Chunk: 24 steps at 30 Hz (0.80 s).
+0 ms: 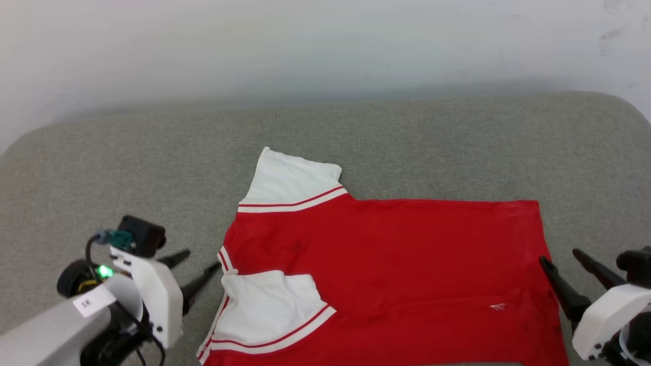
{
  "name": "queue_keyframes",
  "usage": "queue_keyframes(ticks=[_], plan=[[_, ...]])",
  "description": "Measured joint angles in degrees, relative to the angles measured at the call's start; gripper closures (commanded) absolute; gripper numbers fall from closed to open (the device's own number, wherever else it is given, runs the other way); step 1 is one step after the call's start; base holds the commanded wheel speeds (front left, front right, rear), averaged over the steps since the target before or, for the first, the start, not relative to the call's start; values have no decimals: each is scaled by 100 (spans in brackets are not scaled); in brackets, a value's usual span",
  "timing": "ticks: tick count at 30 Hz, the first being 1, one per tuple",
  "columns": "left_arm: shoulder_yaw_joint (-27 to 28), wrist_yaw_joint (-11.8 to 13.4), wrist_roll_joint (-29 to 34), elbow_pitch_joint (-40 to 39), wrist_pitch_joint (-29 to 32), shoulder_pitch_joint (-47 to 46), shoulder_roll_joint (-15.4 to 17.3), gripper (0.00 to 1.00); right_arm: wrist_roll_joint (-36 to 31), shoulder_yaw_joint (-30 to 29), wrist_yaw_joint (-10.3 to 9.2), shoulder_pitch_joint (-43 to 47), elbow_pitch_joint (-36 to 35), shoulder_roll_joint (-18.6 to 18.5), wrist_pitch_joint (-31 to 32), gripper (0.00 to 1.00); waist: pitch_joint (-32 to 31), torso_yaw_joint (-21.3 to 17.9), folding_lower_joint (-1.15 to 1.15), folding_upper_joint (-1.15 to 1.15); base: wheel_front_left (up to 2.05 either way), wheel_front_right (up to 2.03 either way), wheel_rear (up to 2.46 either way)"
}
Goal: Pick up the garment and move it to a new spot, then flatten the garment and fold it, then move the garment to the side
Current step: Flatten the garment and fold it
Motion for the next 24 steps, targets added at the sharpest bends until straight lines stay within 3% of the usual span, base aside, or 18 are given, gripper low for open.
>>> queue_keyframes(ticks=[5, 12, 17, 24], plan=[[354, 196, 182, -35, -157, -603, -35, 0, -644, -511, 0, -102, -454, 490, -491, 0, 107, -100, 0, 0, 0, 0, 0], [558, 12, 281, 601, 175, -1567, -420, 0, -1205, -735, 0, -211, -1162, 978, -567, 0, 490, -313, 0, 0, 0, 0, 0], [612, -210, 246, 1290, 736, -2350, -691, 0, -1385, -678, 0, -344, -1506, 1150, -548, 0, 911, -509, 0, 0, 0, 0, 0], [486, -400, 197, 2182, 2076, -3374, -934, 0, -1529, -526, 0, -621, -1708, 1296, -552, 0, 1577, -805, 1, 0, 0, 0, 0]])
